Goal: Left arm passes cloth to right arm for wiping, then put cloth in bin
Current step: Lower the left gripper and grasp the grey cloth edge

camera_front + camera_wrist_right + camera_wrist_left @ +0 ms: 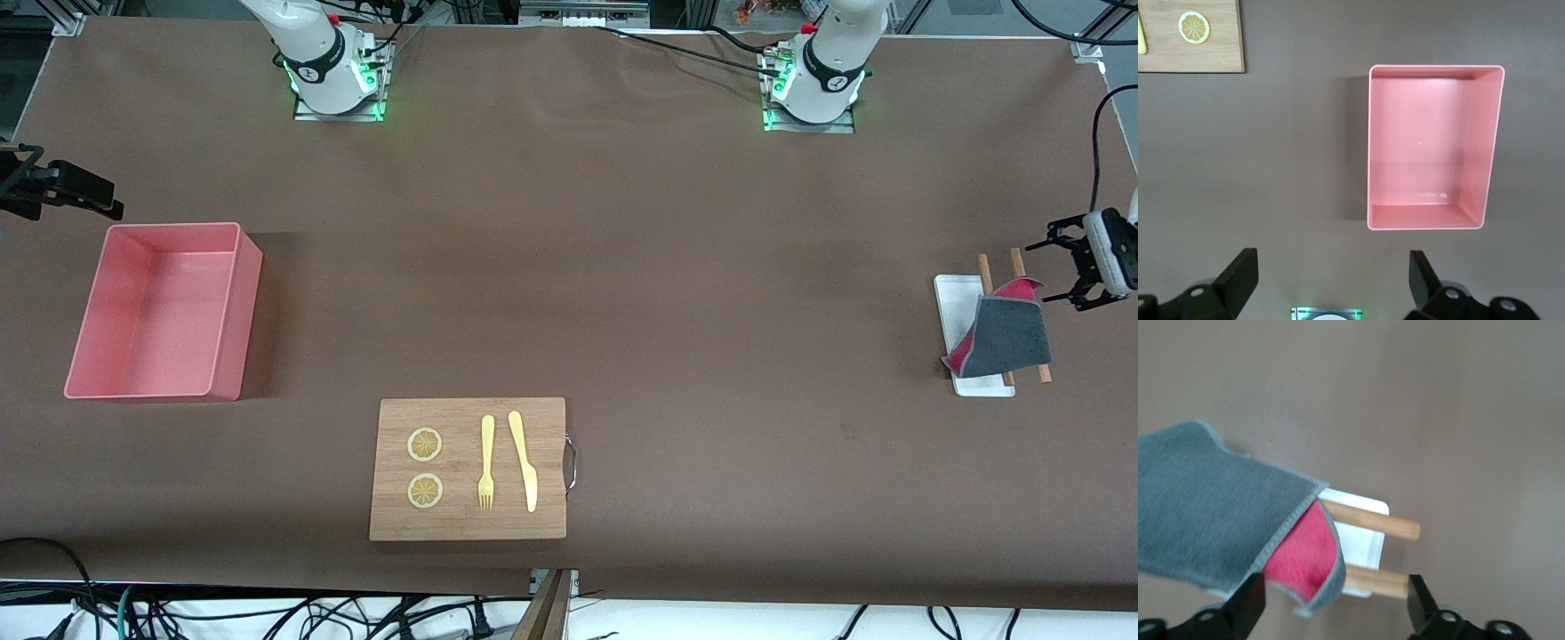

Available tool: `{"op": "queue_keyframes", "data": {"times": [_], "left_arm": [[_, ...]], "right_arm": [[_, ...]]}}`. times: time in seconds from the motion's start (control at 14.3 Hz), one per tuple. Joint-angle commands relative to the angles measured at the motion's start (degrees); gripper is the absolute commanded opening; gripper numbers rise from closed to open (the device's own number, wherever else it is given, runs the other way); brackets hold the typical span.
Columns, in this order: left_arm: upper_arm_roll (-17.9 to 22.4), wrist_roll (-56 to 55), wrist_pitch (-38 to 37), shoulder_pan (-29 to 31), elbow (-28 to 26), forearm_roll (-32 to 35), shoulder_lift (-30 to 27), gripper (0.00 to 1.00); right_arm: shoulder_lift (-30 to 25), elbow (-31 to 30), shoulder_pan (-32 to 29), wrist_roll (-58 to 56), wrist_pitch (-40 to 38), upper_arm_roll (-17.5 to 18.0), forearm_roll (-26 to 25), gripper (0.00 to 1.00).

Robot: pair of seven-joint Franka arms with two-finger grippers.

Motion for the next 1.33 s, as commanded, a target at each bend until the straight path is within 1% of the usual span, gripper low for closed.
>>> {"op": "queue_keyframes", "data": {"times": [0.0,0.07,0.56,0.63,0.77,1.05,1.26], "left_arm": [[-0.6,5.4,0.6,1.7,1.1,-2.0,1.4,0.63],[-0.6,5.4,0.6,1.7,1.2,-2.0,1.4,0.54],[-0.4,4.6,-1.0,1.8,1.9,-1.9,1.5,0.53],[-0.4,4.6,-1.0,1.8,1.9,-1.8,1.4,0.53],[-0.3,4.6,-1.0,2.1,1.9,-1.5,1.5,0.53],[-0.3,4.5,-1.0,2.4,2.0,-1.3,1.5,0.53],[-0.2,4.4,-1.0,2.4,2.0,-1.3,1.4,0.50]], "right_arm": [[0.0,0.5,-0.2,-1.0,0.0,-0.1,0.7,1.00],[0.0,0.5,-0.2,-0.9,0.0,-0.1,0.7,1.00],[0.1,0.5,-0.3,-1.0,0.2,-0.2,0.7,1.00],[0.7,0.9,-0.3,-1.0,1.4,-0.2,0.7,1.00],[1.5,2.3,-0.3,-1.0,1.0,-0.2,0.7,1.00],[1.5,2.3,-0.4,-1.1,1.0,-0.6,1.6,1.00],[1.5,2.3,-0.4,-1.2,1.0,-0.7,1.9,1.00]]}}
